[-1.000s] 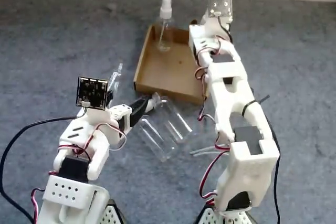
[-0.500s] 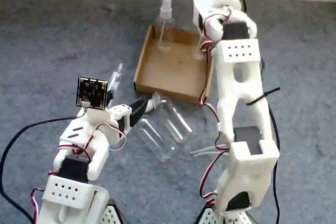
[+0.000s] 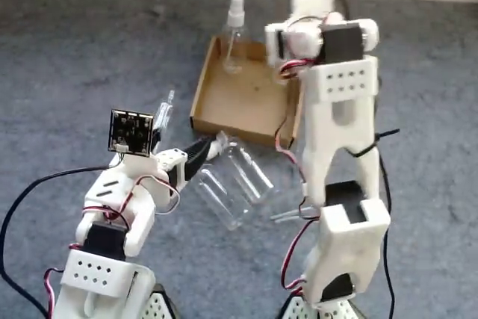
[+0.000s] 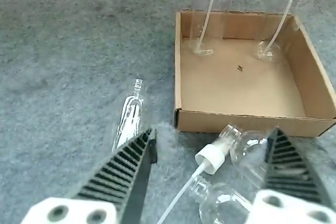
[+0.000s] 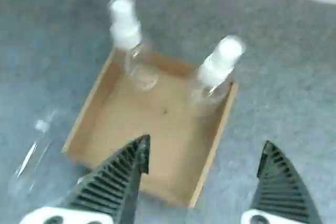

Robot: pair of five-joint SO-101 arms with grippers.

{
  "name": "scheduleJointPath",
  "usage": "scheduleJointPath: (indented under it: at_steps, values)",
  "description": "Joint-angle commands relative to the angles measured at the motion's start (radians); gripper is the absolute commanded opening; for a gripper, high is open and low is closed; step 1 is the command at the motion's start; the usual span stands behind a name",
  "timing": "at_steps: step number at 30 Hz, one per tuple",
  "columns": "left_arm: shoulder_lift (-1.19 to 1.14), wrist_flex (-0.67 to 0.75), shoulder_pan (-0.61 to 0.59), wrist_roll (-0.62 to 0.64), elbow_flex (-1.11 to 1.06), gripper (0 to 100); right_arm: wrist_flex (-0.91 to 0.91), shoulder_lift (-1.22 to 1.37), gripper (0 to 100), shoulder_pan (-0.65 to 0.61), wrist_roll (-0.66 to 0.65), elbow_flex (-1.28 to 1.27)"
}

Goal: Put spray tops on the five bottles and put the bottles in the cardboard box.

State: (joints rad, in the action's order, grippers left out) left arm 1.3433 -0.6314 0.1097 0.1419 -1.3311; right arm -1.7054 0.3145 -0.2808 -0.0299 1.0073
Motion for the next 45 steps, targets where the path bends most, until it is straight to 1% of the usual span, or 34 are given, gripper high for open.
scheduleJointPath:
  at_steps: [1, 4, 7, 10, 16, 21, 24, 28, 33, 37, 41, 45]
  values:
    - [0.013, 0.017, -0.015, 0.0, 0.008, 27, -0.064, -0.033, 24.4, -0.085, -0.038, -0.005]
    - [0.013, 0.017, -0.015, 0.0, 0.008, 27, -0.062, -0.065, 21.1, -0.147, -0.055, -0.183]
    - [0.013, 0.017, -0.015, 0.0, 0.008, 27, -0.062, -0.151, 21.1, -0.234, -0.127, -0.406]
    - [0.013, 0.017, -0.015, 0.0, 0.008, 27, -0.041, -0.269, 21.2, -0.309, -0.14, -0.631]
    - [0.013, 0.017, -0.013, 0.0, 0.008, 27, 0.229, -0.412, 32.0, -0.341, -0.14, -1.102]
    - [0.013, 0.017, -0.013, 0.0, 0.008, 27, 0.463, -0.42, 32.8, -0.341, -0.14, -1.359]
    - [0.013, 0.015, -0.013, 0.0, 0.007, 27, 0.555, -0.418, 32.8, -0.338, -0.14, -1.417]
    - [0.013, 0.015, -0.008, 0.0, 0.007, 27, 0.585, -0.418, 32.5, -0.338, -0.14, -1.432]
    - [0.013, 0.014, -0.008, 0.0, 0.007, 27, 0.621, -0.409, 20.2, -0.334, -0.137, -1.478]
    - [0.013, 0.014, -0.012, 0.0, 0.007, 27, 0.665, -0.371, 15.5, -0.335, -0.133, -1.515]
    - [0.013, 0.014, -0.012, 0.0, 0.007, 27, 0.636, -0.366, 10.7, -0.331, -0.132, -1.514]
    - [0.007, 0.014, -0.01, 0.0, 0.007, 27, 0.504, -0.453, 7.8, -0.331, -0.132, -1.511]
